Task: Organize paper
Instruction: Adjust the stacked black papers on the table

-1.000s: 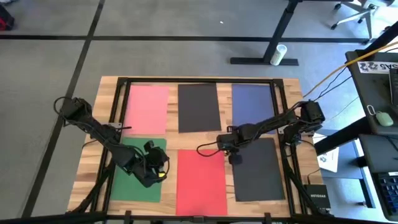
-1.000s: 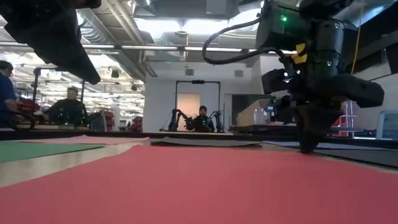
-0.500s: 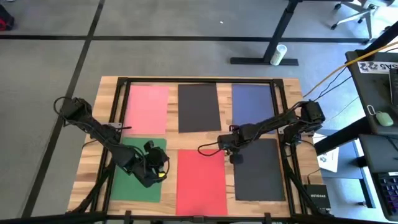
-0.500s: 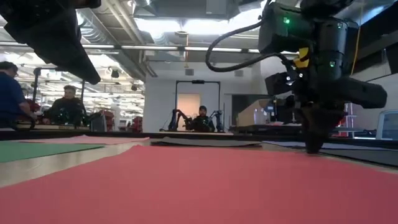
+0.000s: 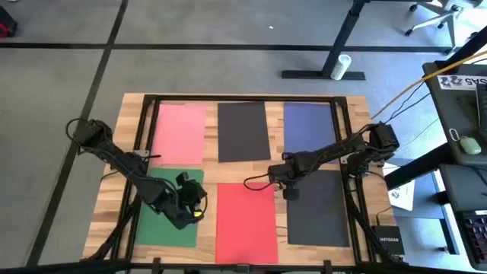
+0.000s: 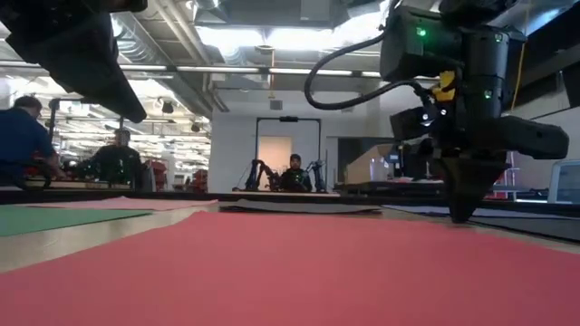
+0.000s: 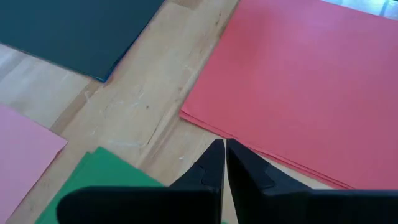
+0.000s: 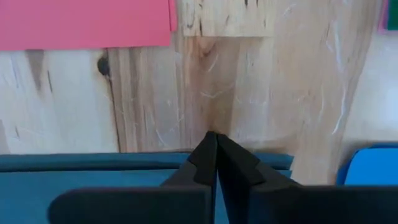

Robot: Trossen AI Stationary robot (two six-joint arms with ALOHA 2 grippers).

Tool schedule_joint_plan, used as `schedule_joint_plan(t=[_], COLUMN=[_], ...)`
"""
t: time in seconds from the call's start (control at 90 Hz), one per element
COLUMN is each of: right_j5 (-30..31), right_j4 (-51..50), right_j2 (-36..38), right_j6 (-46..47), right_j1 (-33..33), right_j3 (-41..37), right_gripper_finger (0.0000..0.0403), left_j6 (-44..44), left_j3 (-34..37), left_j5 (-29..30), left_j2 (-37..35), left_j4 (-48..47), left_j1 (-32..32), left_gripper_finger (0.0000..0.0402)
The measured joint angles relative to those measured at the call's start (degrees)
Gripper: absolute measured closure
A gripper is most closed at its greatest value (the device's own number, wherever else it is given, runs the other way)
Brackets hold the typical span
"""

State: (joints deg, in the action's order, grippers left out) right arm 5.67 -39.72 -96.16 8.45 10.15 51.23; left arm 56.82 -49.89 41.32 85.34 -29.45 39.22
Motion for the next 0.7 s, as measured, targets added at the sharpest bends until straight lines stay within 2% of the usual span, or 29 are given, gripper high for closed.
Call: schedule_joint_plan(t=[0.211,0.389,0.7], right_j5=[-1.0,-2.0,-3.3], right_j4=[1.8,4.0,14.7], right_j2=[2.7,2.5,1.8], right_j6=[2.3,9.5,25.2], right_j1=[1.6,8.5,20.5], right_j3=[0.2,0.2,0.4], right_gripper_finger=[0.0403,0.0403,0.0403], left_j6=[0.0,0.1,0.2], left_j3=[0.0,0.0,0.0], left_j5=[0.0,0.0,0.0], left_j2=[0.0,0.0,0.0], left_j4=[-0.1,-0.1,0.1], left_j1=[0.0,0.0,0.0], left_gripper_finger=[0.0402,0.0402,0.0402])
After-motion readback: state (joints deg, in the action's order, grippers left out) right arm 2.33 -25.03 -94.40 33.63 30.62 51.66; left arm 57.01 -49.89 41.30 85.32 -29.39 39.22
